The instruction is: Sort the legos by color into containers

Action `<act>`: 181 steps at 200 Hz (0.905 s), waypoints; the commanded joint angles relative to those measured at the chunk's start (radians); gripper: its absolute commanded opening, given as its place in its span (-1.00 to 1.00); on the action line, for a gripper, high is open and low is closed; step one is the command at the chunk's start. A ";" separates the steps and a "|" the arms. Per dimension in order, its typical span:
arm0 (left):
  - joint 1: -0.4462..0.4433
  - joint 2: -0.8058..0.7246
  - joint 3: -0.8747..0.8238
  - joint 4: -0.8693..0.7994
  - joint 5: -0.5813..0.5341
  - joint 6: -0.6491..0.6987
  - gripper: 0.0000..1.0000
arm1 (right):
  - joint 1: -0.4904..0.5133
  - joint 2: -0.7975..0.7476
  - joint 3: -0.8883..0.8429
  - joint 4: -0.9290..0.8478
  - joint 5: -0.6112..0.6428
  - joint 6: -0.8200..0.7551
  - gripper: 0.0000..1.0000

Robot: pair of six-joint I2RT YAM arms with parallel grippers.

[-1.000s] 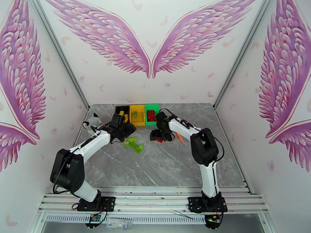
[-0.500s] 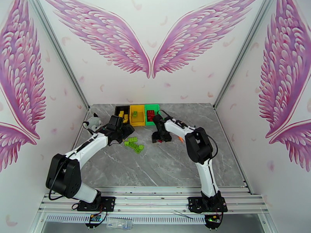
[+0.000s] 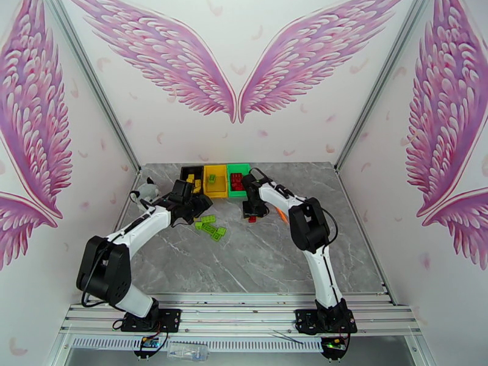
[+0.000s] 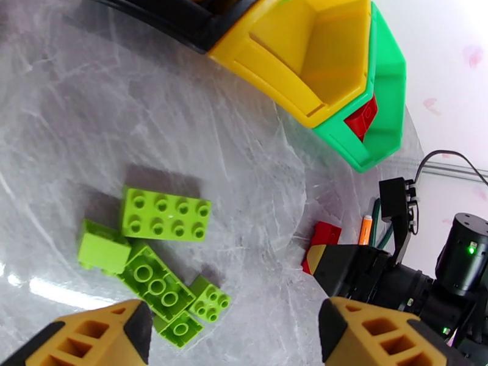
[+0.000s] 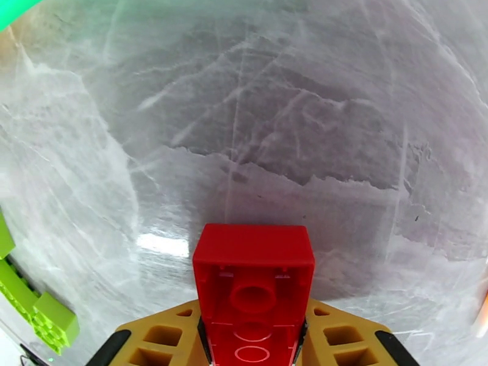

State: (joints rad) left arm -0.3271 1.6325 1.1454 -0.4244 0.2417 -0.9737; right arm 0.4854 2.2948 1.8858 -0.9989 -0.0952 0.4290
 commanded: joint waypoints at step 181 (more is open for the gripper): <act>0.026 0.217 0.373 0.216 0.176 -0.087 0.51 | -0.161 0.217 0.348 0.759 -0.598 0.837 0.45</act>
State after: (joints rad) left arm -0.3080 1.9583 1.5673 -0.1009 0.4660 -1.1496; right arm 0.3260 2.5042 2.1841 -0.2916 -0.6605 1.1931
